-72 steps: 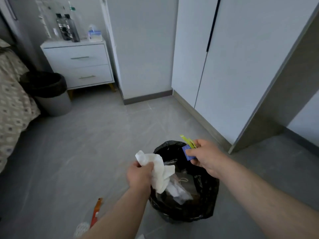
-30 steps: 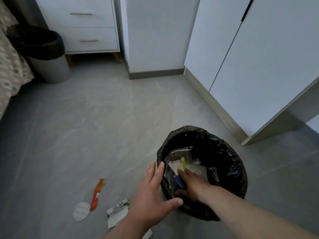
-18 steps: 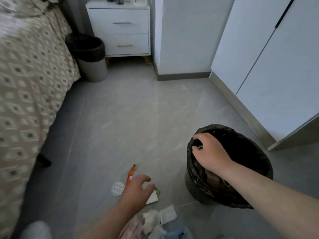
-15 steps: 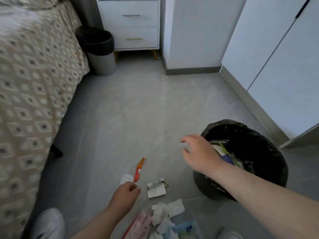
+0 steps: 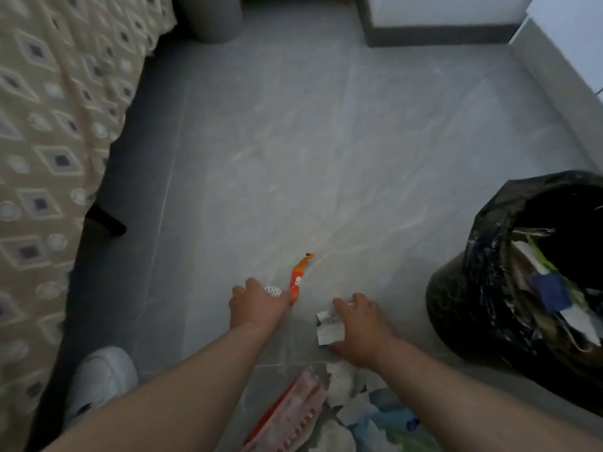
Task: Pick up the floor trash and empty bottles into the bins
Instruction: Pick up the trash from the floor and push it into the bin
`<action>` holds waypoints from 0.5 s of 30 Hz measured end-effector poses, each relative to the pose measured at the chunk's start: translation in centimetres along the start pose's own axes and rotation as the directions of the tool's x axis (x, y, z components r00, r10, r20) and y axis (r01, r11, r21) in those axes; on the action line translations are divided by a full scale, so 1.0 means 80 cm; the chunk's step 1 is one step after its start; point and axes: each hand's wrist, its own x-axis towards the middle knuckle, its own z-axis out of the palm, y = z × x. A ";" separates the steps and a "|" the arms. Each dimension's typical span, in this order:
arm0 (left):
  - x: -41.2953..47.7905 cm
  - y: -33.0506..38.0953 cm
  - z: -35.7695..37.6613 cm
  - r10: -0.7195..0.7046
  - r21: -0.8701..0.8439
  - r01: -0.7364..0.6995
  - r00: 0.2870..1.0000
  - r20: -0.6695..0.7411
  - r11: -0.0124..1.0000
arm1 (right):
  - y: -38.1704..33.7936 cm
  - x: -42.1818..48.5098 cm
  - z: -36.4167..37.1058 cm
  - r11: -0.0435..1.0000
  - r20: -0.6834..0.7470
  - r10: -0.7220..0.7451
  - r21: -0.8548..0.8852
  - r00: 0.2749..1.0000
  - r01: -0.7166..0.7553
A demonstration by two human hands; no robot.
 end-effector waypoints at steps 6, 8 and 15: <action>0.014 0.026 0.040 -0.007 0.046 0.010 0.998 -0.063 0.999 | 0.014 0.014 0.025 0.997 -0.154 -0.077 -0.027 0.985 0.074; 0.020 0.029 0.046 0.040 0.052 -0.037 0.997 -0.068 0.998 | 0.019 0.018 0.026 0.997 -0.137 -0.062 0.028 0.989 0.066; 0.034 0.018 0.044 0.115 -0.014 -0.115 0.993 -0.015 0.993 | 0.025 0.024 0.024 0.980 -0.101 0.027 0.197 0.994 -0.007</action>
